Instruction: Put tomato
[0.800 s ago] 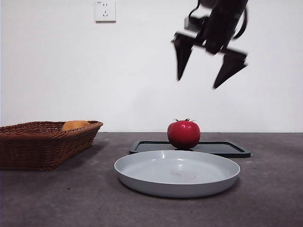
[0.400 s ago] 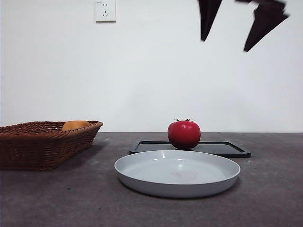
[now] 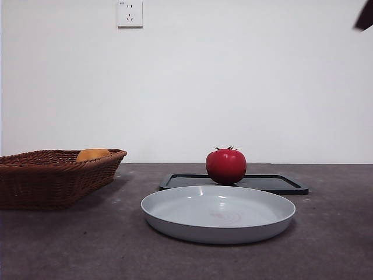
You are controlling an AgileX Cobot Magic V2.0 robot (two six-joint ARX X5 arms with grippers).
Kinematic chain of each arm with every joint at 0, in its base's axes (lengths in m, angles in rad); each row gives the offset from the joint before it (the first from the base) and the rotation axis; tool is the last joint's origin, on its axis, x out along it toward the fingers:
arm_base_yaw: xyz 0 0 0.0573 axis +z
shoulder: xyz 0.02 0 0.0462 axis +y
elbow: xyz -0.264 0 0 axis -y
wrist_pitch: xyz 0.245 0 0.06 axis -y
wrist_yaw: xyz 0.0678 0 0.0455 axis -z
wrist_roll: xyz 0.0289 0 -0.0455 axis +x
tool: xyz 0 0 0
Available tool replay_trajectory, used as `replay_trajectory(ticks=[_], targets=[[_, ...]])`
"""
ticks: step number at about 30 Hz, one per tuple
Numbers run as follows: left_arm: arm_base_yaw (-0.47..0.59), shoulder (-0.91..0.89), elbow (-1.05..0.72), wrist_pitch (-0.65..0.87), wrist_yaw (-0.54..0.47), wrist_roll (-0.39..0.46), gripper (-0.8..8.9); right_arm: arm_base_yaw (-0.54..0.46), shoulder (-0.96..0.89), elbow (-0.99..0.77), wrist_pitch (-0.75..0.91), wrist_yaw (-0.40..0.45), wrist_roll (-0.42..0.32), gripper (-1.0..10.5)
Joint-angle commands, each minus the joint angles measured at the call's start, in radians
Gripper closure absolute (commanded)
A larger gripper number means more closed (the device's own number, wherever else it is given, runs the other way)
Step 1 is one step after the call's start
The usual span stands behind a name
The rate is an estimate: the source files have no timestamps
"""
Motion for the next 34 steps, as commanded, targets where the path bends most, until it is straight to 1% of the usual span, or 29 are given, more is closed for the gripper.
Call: replay_trajectory(ticks=[1, 5, 7, 12, 13, 14, 15, 16, 17, 18, 19, 34], targets=[[-0.008, 0.006, 0.009, 0.006, -0.007, 0.014, 2.21, 0.074, -0.08, -0.041, 0.009, 0.049, 0.131, 3.0], [-0.008, 0.006, 0.009, 0.007, -0.007, 0.019, 2.23, 0.141, -0.183, -0.096, 0.005, 0.105, 0.197, 3.0], [-0.008, 0.006, 0.009, 0.013, -0.007, 0.025, 2.25, 0.154, -0.213, -0.103, -0.007, 0.128, 0.203, 3.0], [-0.008, 0.006, 0.009, 0.058, -0.007, 0.024, 2.36, 0.159, -0.245, -0.104, -0.012, 0.127, 0.202, 3.0], [-0.008, 0.006, 0.009, 0.063, -0.007, 0.024, 2.87, 0.159, -0.245, -0.104, -0.012, 0.127, 0.202, 3.4], [-0.008, 0.006, 0.009, 0.065, -0.007, 0.024, 3.96, 0.159, -0.245, -0.104, -0.011, 0.127, 0.202, 4.4], [-0.008, 0.006, 0.009, 0.064, -0.007, 0.024, 5.38, 0.159, -0.245, -0.104, -0.012, 0.127, 0.202, 5.5], [-0.008, 0.006, 0.009, 0.063, -0.007, 0.024, 7.64, 0.159, -0.244, -0.104, -0.012, 0.127, 0.202, 7.5], [-0.008, 0.006, 0.009, 0.061, -0.007, 0.02, 8.06, 0.159, -0.244, -0.104, -0.011, 0.127, 0.201, 9.0], [-0.008, 0.006, 0.009, 0.06, -0.007, 0.019, 7.9, 0.159, -0.244, -0.104, -0.009, 0.128, 0.201, 9.5], [-0.008, 0.006, 0.009, 0.058, -0.007, 0.018, 8.07, 0.159, -0.243, -0.104, -0.005, 0.13, 0.201, 9.3], [-0.008, 0.006, 0.009, 0.057, -0.007, 0.008, 8.07, 0.159, -0.244, -0.104, 0.0, 0.13, 0.201, 9.3]])
